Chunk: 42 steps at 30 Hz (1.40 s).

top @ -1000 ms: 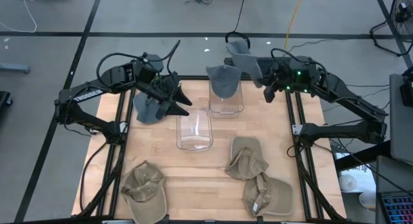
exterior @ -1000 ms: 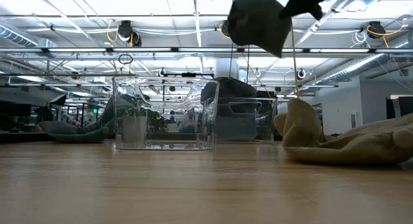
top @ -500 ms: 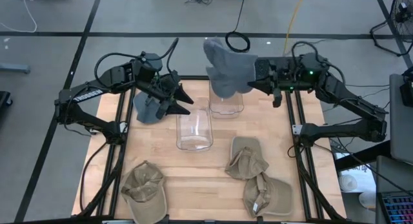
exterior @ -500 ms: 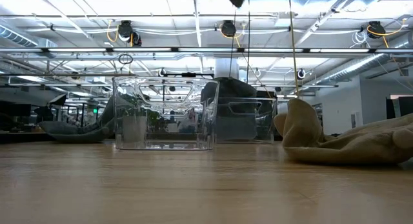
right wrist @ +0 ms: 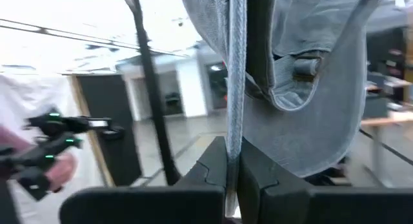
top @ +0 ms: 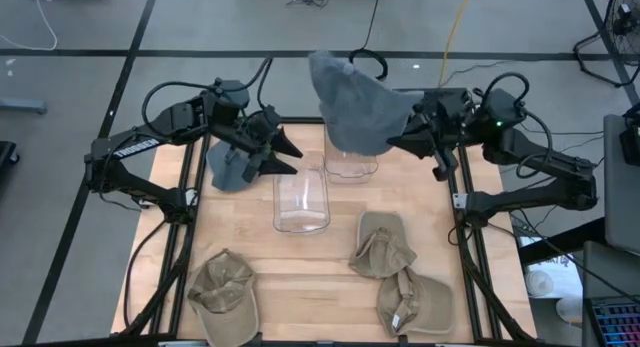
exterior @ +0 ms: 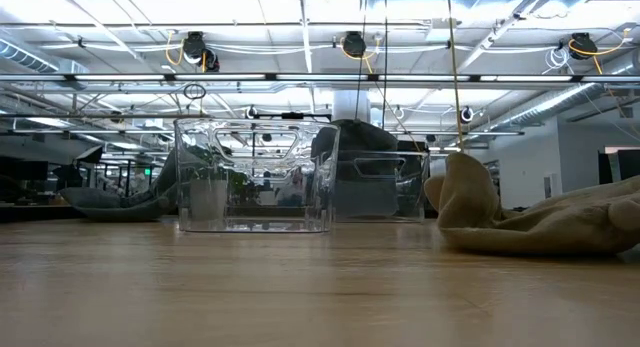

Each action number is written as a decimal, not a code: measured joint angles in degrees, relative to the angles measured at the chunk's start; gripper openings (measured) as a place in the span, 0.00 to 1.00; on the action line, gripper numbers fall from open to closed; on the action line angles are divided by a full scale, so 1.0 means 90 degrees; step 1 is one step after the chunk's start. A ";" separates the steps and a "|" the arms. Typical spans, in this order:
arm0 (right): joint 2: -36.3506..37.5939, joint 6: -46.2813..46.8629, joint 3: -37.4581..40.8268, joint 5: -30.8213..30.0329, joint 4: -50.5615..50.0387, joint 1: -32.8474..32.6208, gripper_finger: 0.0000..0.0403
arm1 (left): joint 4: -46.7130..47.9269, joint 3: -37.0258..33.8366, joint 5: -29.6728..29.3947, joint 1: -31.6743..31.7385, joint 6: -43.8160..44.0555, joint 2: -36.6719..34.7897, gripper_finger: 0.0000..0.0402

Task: Pick & Place hat
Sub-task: Put the right ash blue cap into the right transparent bin

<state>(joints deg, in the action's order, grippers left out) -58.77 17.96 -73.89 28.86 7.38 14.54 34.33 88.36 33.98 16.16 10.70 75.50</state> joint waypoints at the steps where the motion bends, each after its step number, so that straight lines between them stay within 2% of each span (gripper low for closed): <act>1: -0.0057 -0.0009 0.0000 0.0009 0.0092 -0.0056 0.00 | -0.0053 0.0000 0.0000 -0.0002 0.0000 0.0000 0.67; 5: -0.0307 -0.0095 0.0002 -0.0007 0.0555 -0.0202 0.00 | -0.0376 0.0000 0.0000 0.0000 0.0031 0.0000 0.67; 9: -0.0605 0.0011 0.0002 -0.0002 0.1273 -0.0226 0.00 | -0.1120 0.0000 0.0000 -0.0002 0.0206 0.0000 0.67; 18: -0.0969 0.0172 0.0002 -0.0003 0.2067 -0.0253 0.00 | -0.2477 0.0000 -0.0005 0.0000 0.0535 0.0000 0.67; 27: -0.1144 0.0197 0.0002 -0.0004 0.2525 -0.0358 0.00 | -0.3171 0.0000 -0.0784 0.0000 0.0803 0.0000 0.67; 34: -0.1153 0.0130 0.0002 0.0001 0.2583 -0.0468 0.00 | -0.3439 0.0002 -0.0775 -0.0002 0.1223 0.0264 0.67; 38: -0.1148 0.0139 0.0002 0.0003 0.2531 -0.0468 0.00 | -0.4044 0.0002 -0.0505 -0.0012 0.1548 0.0451 0.67; 42: -0.1155 0.0143 0.0002 -0.0002 0.2487 -0.0468 0.00 | -0.4076 0.0002 -0.0402 -0.0017 0.1700 0.0461 0.67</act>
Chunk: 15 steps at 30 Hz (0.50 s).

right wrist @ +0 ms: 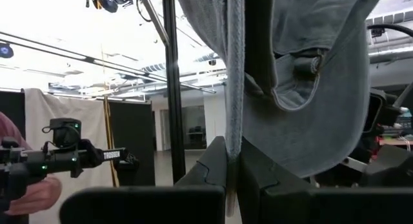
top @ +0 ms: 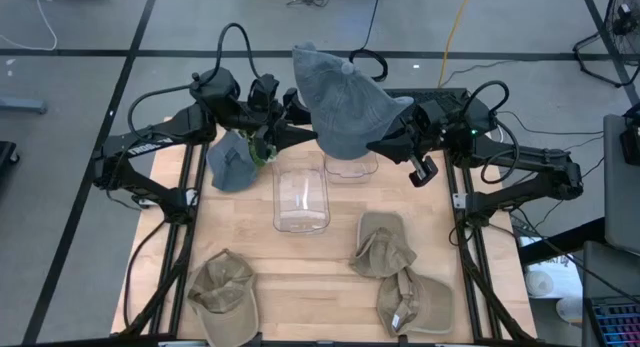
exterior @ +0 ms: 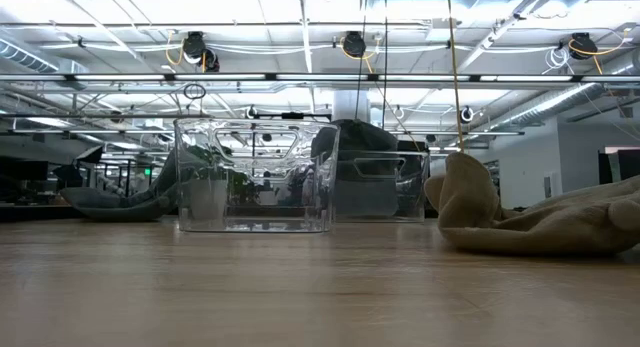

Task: Pick & Place hat
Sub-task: Put the right ash blue cap into the right transparent bin

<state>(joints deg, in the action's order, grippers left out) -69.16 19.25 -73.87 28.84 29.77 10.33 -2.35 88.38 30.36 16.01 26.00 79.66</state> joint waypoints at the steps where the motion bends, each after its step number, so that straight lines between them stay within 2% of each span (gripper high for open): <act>1: -0.0002 0.0002 0.0000 0.0000 -0.0015 0.0000 0.00 | -0.0024 0.0000 0.0079 0.0000 0.0011 0.0000 0.67; 4: -0.0011 0.0005 0.0000 0.0000 -0.0056 0.0000 0.00 | -0.0163 0.0000 0.0327 0.0005 0.0240 0.0002 0.66; 7: 0.0001 -0.0022 0.0000 -0.0001 -0.0215 0.0000 0.00 | -0.0282 0.0000 0.0528 0.0005 0.0488 0.0000 0.59; 15: 0.0002 -0.0031 0.0000 -0.0098 -0.0260 0.0000 0.00 | -0.0284 0.0000 0.1204 0.0002 0.0507 -0.0010 0.19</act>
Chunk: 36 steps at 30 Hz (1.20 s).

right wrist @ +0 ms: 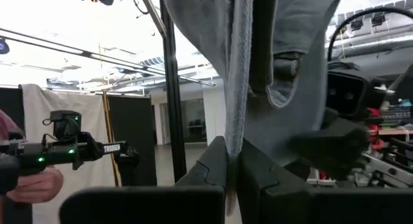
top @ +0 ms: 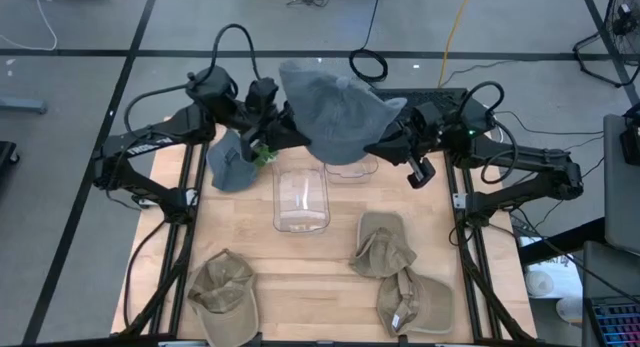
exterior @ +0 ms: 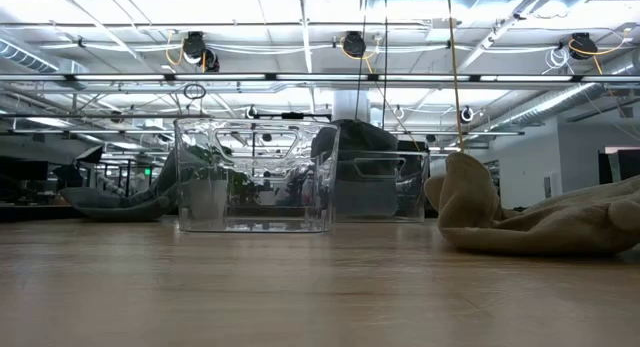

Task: Pick & Place hat
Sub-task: Put the right ash blue cap into the right transparent bin

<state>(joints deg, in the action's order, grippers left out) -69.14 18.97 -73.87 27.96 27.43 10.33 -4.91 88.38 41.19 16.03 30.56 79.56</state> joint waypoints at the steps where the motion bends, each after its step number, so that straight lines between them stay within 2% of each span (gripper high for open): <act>1: 0.0002 0.0009 0.0000 -0.0082 -0.0001 0.0000 0.01 | -0.0026 0.0000 0.0094 -0.0002 -0.0005 -0.0005 0.13; 3: 0.0002 0.0016 0.0000 -0.0202 -0.0048 0.0004 0.03 | -0.0084 0.0005 0.0260 -0.0002 -0.0055 -0.0016 0.05; 4: 0.0000 0.0023 0.0000 -0.0270 -0.0096 0.0005 0.04 | -0.0115 0.0007 0.0318 -0.0002 -0.0054 -0.0016 0.03; 12: -0.0002 0.0387 0.0000 -0.0506 -0.0374 0.0024 0.18 | -0.0414 0.0000 0.0615 -0.0002 -0.0122 0.0008 0.02; 17: 0.0127 0.0355 0.0000 -0.0482 -0.0838 0.0029 0.31 | -0.0203 0.0000 0.0808 0.0044 -0.0258 0.0002 0.02; 29: 0.0547 0.0357 0.0000 -0.0461 -0.1849 0.0208 0.69 | 0.1554 -0.0005 0.0922 0.0093 -0.1654 -0.0258 0.02; 36: 0.0685 0.0227 0.0000 -0.0432 -0.2680 0.0425 0.82 | 0.2542 -0.0005 0.0874 0.0093 -0.2114 -0.0327 0.02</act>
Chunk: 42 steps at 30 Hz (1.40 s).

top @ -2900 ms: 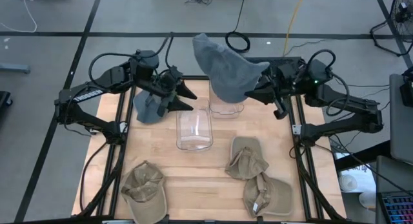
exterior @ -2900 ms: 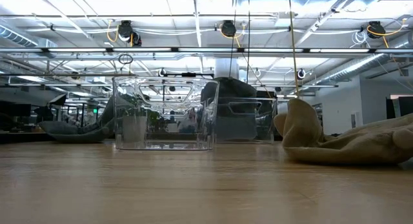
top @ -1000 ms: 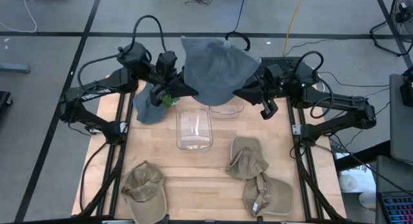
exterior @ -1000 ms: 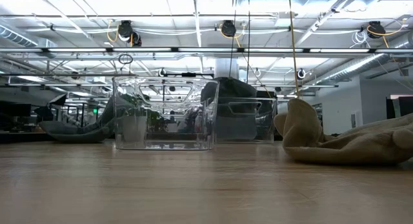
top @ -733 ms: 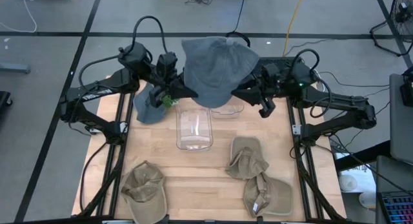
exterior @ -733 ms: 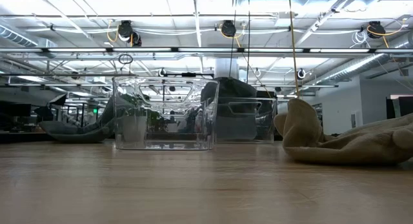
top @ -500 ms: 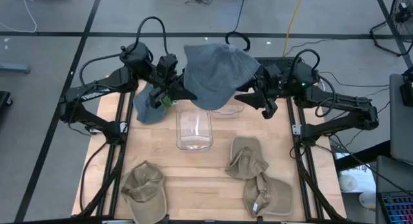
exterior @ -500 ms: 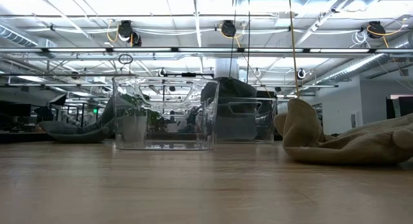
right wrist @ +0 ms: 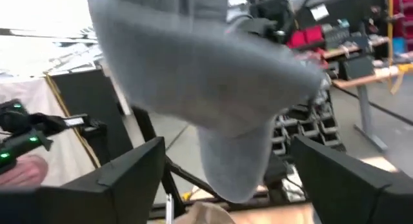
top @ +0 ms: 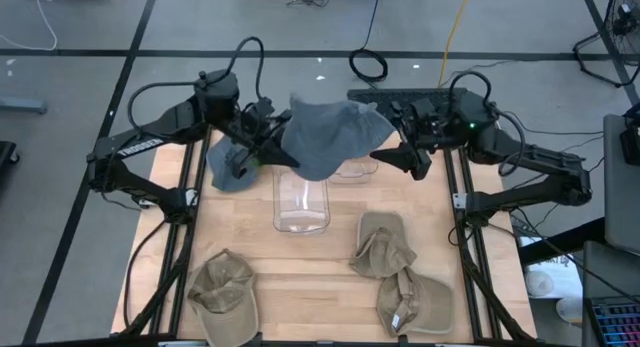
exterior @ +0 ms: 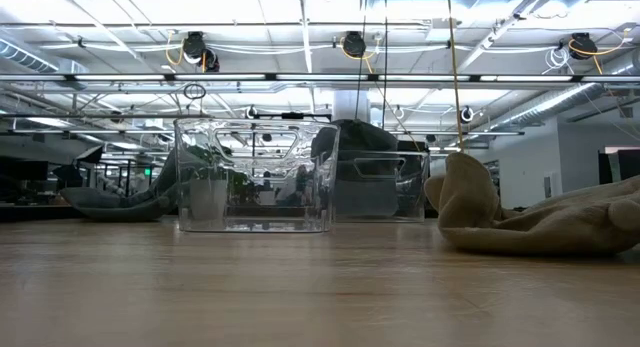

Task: Pick & Place hat
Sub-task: Put the right ash blue cap into the right transparent bin

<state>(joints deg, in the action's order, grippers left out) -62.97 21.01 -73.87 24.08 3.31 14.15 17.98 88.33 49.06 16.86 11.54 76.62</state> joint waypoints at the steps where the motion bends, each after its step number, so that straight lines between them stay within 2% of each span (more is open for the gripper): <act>1: 0.0027 -0.0055 0.0000 -0.0002 -0.0147 0.0031 0.83 | 0.0170 0.0000 -0.0001 0.0000 -0.0025 0.0000 0.02; 10: 0.0455 -0.0343 0.0000 -0.0002 -0.0797 0.0261 0.87 | 0.1578 0.0000 -0.0325 0.0000 -0.0558 0.0002 0.02; 17: 0.0798 -0.0201 0.0002 0.0012 -0.1128 0.0314 0.87 | 0.2189 0.0000 -0.0524 0.0000 -0.0815 0.0004 0.02; 26: 0.0683 -0.0247 0.0000 0.0005 -0.1127 0.0314 0.87 | 0.2150 0.0000 -0.0634 0.0000 -0.0891 0.0005 0.02; 38: -0.0056 -0.0190 0.0000 0.0021 -0.0302 0.0207 0.85 | 0.2176 0.0000 -0.0651 -0.0031 -0.0732 0.0007 0.02; 42: -0.0227 -0.0065 0.0000 0.0026 0.0144 0.0152 0.85 | 0.2236 0.0000 -0.0900 -0.0101 -0.0749 0.0007 0.02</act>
<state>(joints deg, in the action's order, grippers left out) -65.02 20.42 -73.87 24.31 4.60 15.51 38.10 88.33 40.96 15.96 4.80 76.69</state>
